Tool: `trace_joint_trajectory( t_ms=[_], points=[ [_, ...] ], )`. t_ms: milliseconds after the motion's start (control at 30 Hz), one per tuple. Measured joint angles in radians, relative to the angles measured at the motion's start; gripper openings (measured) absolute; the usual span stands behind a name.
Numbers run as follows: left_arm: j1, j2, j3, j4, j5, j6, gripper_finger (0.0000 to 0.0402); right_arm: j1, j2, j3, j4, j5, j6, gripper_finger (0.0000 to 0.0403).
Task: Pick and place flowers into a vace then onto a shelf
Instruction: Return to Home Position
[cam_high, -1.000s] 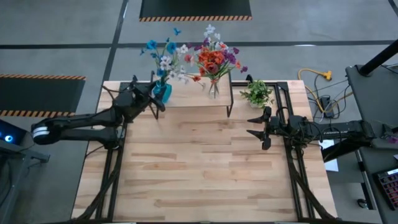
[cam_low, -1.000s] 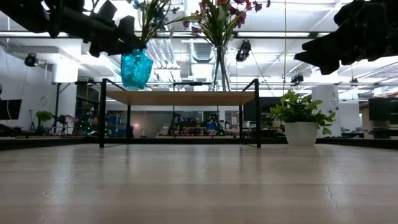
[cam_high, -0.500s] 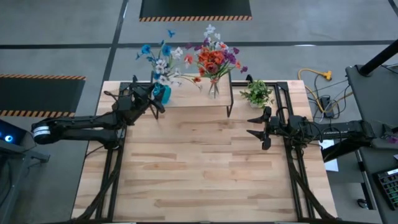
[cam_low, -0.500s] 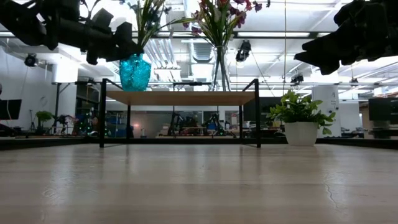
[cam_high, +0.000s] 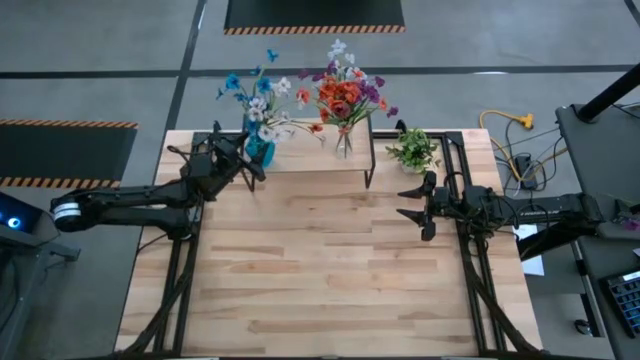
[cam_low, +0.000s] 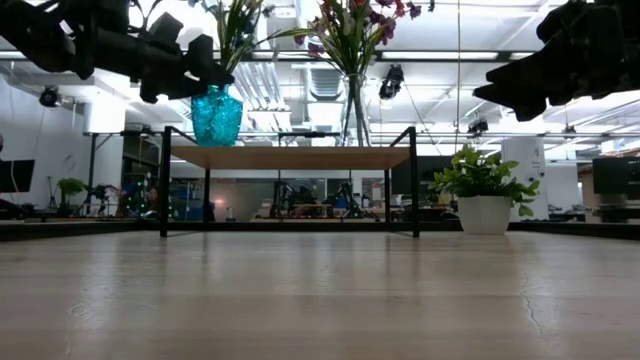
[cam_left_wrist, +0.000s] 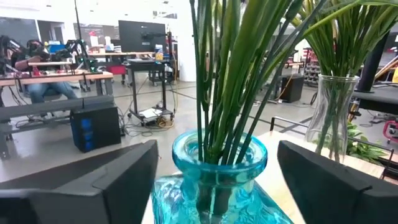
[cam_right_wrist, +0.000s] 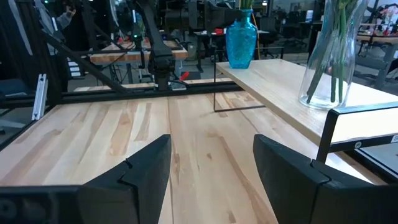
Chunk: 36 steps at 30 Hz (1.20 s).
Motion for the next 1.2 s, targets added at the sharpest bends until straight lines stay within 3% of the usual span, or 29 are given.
trace_joint_trajectory(
  t_ms=[200,400,633,900,1033,1200],
  points=[
    [-0.001,-0.014,0.027,-0.004,0.023,0.066,0.035,0.0,0.0,0.0,0.0,0.0,0.001,0.0219],
    [-0.001,-0.08,0.041,-0.014,0.057,0.102,0.0353,0.0,0.0,0.0,-0.01,0.0,0.005,0.0219],
    [-0.038,-0.209,0.041,-0.157,0.133,0.079,0.0353,0.0,0.0,0.0,-0.013,0.0,0.005,0.0219],
    [-0.204,-0.376,0.04,-0.34,0.228,0.053,0.0352,0.0,0.0,0.0,-0.014,0.0,0.005,0.0219],
    [-0.305,-0.37,0.002,-0.349,0.336,0.01,0.0352,0.0,0.0,0.0,-0.013,0.0,0.004,0.0219],
    [-0.42,-0.34,-0.066,-0.316,0.34,0.027,0.0352,0.0,0.0,0.0,-0.011,0.0,0.005,0.0219]
  ],
)
